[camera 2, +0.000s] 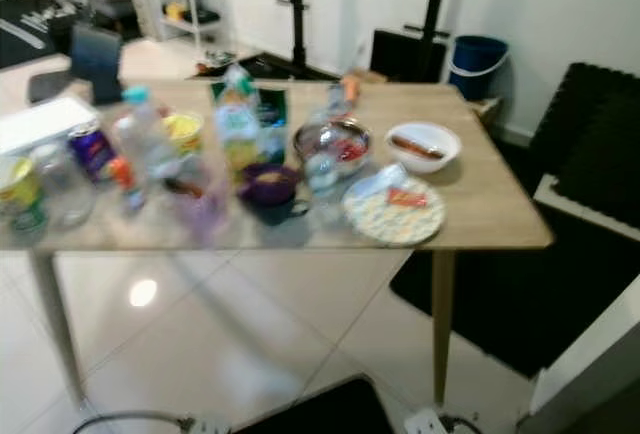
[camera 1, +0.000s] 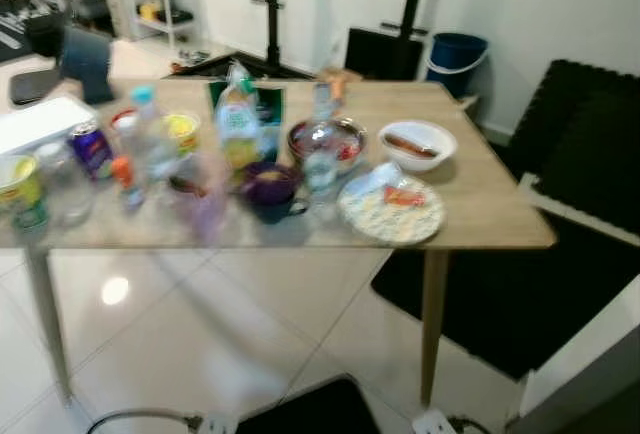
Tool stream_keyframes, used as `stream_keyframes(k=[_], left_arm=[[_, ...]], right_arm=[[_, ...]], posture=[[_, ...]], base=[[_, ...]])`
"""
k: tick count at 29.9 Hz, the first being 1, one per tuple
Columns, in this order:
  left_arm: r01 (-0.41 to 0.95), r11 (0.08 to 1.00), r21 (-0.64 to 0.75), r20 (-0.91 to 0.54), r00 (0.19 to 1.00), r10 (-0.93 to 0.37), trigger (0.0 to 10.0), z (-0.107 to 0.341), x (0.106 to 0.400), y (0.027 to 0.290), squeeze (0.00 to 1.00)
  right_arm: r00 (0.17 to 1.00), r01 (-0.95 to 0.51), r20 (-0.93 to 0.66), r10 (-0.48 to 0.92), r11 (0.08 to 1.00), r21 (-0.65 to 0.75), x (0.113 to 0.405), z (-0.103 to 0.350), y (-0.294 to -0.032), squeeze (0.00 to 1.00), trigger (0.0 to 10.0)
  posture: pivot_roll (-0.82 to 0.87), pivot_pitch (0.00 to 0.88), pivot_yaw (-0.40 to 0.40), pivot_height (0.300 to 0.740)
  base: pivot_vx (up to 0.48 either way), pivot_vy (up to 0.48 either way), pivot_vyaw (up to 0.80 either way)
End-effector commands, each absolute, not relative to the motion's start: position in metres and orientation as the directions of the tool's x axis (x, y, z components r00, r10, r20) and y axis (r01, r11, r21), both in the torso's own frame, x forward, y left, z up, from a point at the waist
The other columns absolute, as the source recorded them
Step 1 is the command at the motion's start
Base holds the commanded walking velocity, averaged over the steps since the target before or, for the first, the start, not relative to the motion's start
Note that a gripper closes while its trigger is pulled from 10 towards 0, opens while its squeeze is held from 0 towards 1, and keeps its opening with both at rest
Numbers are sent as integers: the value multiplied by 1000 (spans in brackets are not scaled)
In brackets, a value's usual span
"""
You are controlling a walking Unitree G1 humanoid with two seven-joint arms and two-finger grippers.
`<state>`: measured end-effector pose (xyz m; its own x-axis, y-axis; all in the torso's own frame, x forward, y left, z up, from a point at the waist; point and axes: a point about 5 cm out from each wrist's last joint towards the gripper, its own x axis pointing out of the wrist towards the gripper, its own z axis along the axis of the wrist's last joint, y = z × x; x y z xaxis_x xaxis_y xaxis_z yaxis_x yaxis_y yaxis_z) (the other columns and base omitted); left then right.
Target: Restocking fridge
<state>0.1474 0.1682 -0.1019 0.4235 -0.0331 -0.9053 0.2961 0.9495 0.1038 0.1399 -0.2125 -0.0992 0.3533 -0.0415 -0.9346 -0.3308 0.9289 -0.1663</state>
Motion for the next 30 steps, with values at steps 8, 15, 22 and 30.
stream_keyframes(k=[8, 15, 22, 30], left_arm=[[273, 953, 129, -853, 520, -34, 10000, -93, 167, 168, 0], [234, 939, 250, -750, 661, 35, 10000, -77, 195, 179, 0], [192, 902, 385, -551, 832, 58, 10000, -50, 228, 181, 0], [119, 827, 549, -345, 934, 95, 10000, -26, 249, 178, 0]], right_arm=[[348, -342, -937, -25, 927, -152, 139, -101, -206, 0, 10000], [360, -335, -933, -23, 930, -152, 142, -100, -205, 0, 10000], [360, -347, -932, -25, 924, -159, 144, -99, -207, 0, 10000], [360, -355, -933, -24, 921, -161, 144, -98, -207, 0, 10000]], posture=[[-7, 0, -13, 740], [-10, 0, -6, 740], [12, 0, -15, 740], [17, 0, -15, 740]], base=[[0, 0, 0], [0, 0, 0], [0, 0, 0], [0, 0, 0]])
